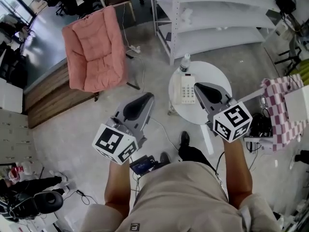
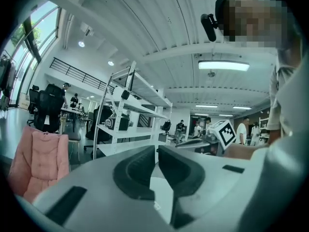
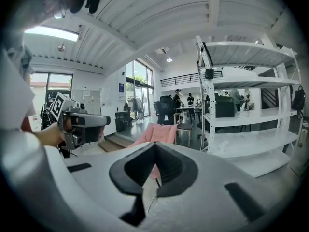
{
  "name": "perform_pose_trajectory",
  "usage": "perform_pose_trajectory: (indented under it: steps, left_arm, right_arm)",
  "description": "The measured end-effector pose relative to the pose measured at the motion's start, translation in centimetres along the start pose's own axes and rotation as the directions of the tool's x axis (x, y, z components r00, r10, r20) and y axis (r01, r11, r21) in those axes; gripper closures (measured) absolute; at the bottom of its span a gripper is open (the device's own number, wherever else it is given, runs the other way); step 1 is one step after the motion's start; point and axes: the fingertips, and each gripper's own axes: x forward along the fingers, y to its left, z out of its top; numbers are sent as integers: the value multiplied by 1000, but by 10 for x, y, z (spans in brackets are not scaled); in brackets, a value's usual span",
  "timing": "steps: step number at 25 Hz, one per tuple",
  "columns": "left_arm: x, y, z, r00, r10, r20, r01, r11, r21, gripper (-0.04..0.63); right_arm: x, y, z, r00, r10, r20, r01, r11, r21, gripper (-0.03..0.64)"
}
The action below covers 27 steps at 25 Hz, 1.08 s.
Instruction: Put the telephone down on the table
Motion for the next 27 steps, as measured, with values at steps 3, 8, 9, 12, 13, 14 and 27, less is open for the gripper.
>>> perform_pose_trajectory:
  steps: [3,8,9,12,13,14,27]
  left_arm:
    - [-16,-12,17,1000,3,8,-4,1000,23,572]
    - [-37,-29,30,999,-10,30,8,998,61,572]
    - [-40,-32,30,999,-12,30,10,998,65,572]
    - [-46,-40,29,999,-18,32,16,998,62,572]
    - [-48,-41,28,999,-20,32,18,998,61,572]
    - [-50,-43,27,999,-21,32,19,998,60,572]
    - [-71,-69,18,999,-34,24,33,997,64,572]
  right_arm:
    - [-15,17,15,1000,3,5,-3,999,-32,624]
    - [-41,33,36,999,-14,31,16,999,-49,624]
    - [-46,35,38,999,-17,36,19,999,-49,624]
    - [-59,40,42,998,-25,49,28,998,-52,624]
    - [-62,41,42,998,-29,51,31,998,-54,624]
    - [-65,43,42,998,-32,51,35,998,-56,624]
    - [-93,61,33,998,-44,54,47,997,-55,624]
